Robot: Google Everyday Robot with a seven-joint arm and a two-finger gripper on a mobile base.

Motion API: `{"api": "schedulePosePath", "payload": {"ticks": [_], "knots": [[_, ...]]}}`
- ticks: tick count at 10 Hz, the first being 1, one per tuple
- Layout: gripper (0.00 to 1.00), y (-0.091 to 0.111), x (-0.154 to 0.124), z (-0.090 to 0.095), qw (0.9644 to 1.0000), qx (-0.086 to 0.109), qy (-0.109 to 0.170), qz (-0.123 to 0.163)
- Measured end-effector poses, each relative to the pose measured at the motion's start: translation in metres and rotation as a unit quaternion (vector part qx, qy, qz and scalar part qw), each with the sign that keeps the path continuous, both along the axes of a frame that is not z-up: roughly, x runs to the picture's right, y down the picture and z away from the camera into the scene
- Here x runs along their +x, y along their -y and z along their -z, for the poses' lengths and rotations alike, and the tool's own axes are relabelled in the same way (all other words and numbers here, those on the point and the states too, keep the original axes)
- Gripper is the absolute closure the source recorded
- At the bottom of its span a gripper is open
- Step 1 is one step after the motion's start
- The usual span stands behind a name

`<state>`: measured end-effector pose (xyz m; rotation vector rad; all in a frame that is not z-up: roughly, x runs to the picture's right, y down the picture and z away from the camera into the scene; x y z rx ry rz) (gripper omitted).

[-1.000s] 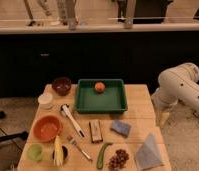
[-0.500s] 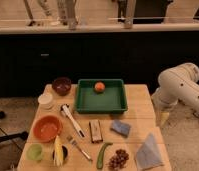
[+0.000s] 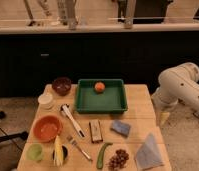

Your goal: Place pepper in red bowl

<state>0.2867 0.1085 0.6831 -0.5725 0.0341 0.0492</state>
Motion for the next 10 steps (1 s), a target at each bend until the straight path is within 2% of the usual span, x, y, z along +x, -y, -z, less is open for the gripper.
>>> {"api": "schedulePosePath", "payload": {"ticks": [1, 3, 4, 5, 6, 7, 8, 9, 10], "knots": [[0.2, 0.005, 0.0, 0.0, 0.9999, 0.0, 0.014, 0.005], [0.2, 0.02, -0.022, -0.017, 0.9963, -0.013, 0.066, 0.054], [0.2, 0.024, -0.04, -0.025, 0.9915, -0.019, 0.101, 0.08], [0.2, 0.023, -0.053, -0.028, 0.984, -0.025, 0.144, 0.102], [0.2, 0.021, -0.064, -0.031, 0.974, -0.025, 0.19, 0.122], [0.2, 0.016, -0.07, -0.03, 0.9648, -0.02, 0.223, 0.138], [0.2, 0.007, -0.077, -0.027, 0.9527, 0.0, 0.259, 0.16], [0.2, -0.001, -0.08, -0.023, 0.9485, 0.01, 0.272, 0.163], [0.2, -0.012, -0.085, -0.018, 0.9465, 0.016, 0.281, 0.158]]}}
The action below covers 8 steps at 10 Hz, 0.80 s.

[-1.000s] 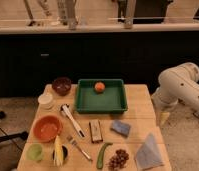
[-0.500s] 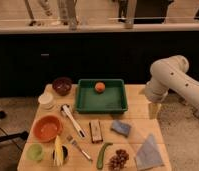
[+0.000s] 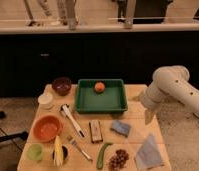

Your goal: Place pepper in red bowl

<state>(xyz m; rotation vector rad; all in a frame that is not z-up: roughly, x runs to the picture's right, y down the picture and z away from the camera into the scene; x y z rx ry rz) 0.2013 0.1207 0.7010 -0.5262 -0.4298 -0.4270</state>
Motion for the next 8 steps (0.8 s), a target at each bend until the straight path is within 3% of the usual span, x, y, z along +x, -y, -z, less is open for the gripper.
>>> {"api": "schedulePosePath", "payload": {"ticks": [2, 4, 6, 8], "knots": [[0.2, -0.021, -0.014, 0.014, 0.9999, 0.003, 0.013, 0.004], [0.2, -0.041, -0.036, 0.025, 0.999, 0.009, 0.03, 0.033], [0.2, -0.058, -0.059, 0.023, 0.9964, 0.01, 0.042, 0.073], [0.2, -0.061, -0.063, 0.023, 0.9959, 0.01, 0.042, 0.079]]}}
